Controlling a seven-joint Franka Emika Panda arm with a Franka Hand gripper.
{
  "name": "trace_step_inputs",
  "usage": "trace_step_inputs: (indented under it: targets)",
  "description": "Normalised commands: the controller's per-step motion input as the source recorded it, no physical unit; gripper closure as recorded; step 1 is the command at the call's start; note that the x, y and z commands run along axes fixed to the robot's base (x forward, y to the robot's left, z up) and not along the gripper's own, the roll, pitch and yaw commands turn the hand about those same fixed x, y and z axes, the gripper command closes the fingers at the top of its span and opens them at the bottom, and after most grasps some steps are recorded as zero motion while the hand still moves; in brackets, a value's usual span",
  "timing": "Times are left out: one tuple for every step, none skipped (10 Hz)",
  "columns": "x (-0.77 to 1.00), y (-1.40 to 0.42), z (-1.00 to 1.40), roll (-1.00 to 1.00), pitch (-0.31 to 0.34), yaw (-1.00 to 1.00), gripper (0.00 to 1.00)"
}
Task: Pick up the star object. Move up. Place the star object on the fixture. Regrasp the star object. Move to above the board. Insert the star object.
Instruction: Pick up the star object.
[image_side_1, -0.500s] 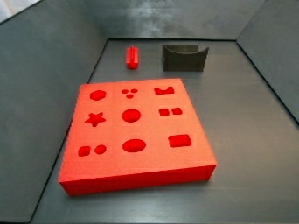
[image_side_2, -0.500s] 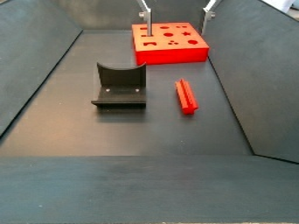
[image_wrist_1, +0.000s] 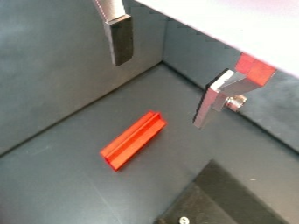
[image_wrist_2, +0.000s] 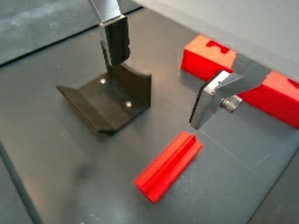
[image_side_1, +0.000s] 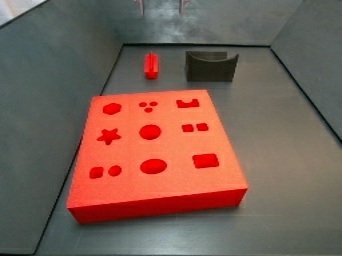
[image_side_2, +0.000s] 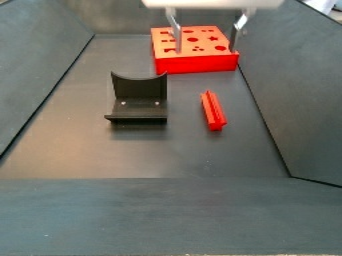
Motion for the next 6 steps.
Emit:
trace_step_inputs:
  targets:
    - [-0.08,-0.27,-1.00,0.11,-0.079,0.22,0.00]
    - [-0.07,-0.26,-1.00,0.12,-0.050,0.19,0.00]
    - [0.00,-0.21,-1.00,0.09,-0.036,0.19,0.00]
    - [0.00,-0.20,-1.00,0.08,-0.031,0.16,0.00]
    - [0.00,-0.19,-1.00,0.08,-0.021,0.13,0.00]
    - [0.00,-0.16,-1.00,0.08,-0.020,0.12,0.00]
